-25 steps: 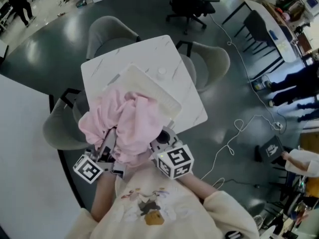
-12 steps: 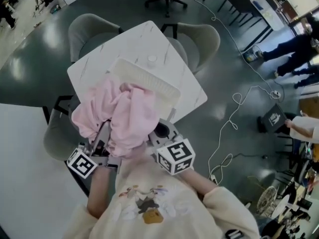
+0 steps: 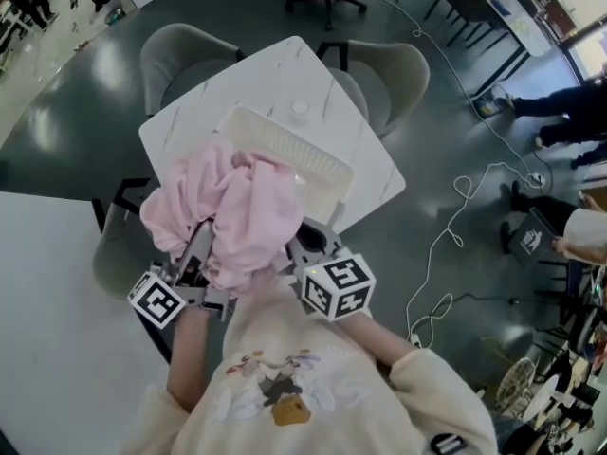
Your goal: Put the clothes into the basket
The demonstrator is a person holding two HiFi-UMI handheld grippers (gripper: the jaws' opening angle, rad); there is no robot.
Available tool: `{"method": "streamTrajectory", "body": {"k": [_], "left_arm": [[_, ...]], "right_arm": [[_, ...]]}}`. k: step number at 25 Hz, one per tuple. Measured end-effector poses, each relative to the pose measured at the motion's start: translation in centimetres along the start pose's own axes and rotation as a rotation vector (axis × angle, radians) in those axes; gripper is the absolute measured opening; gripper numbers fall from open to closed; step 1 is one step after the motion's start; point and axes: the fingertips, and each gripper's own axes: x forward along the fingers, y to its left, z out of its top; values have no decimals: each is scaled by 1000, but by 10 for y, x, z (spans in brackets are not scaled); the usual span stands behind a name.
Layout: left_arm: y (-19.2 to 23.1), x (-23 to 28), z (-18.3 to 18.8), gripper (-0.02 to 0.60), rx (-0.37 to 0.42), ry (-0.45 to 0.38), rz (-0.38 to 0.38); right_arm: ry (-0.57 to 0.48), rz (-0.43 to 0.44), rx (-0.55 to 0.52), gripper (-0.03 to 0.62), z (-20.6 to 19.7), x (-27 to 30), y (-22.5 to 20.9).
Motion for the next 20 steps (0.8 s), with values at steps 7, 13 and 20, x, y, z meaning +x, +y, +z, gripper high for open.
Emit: {"method": "streamTrajectory", "body": {"k": [7,13,20], "left_arm": [[11,5,-1,322,75,76,11],[24,15,-13,322,92,154,35],[27,39,-23,322,159,252,52]], "right_arm": [[1,-47,25,9,-7,-9,-12],[-16,-69,55,9,-4,-15,-24],[-16,-84,93,8,-6,-22,-33]]}}
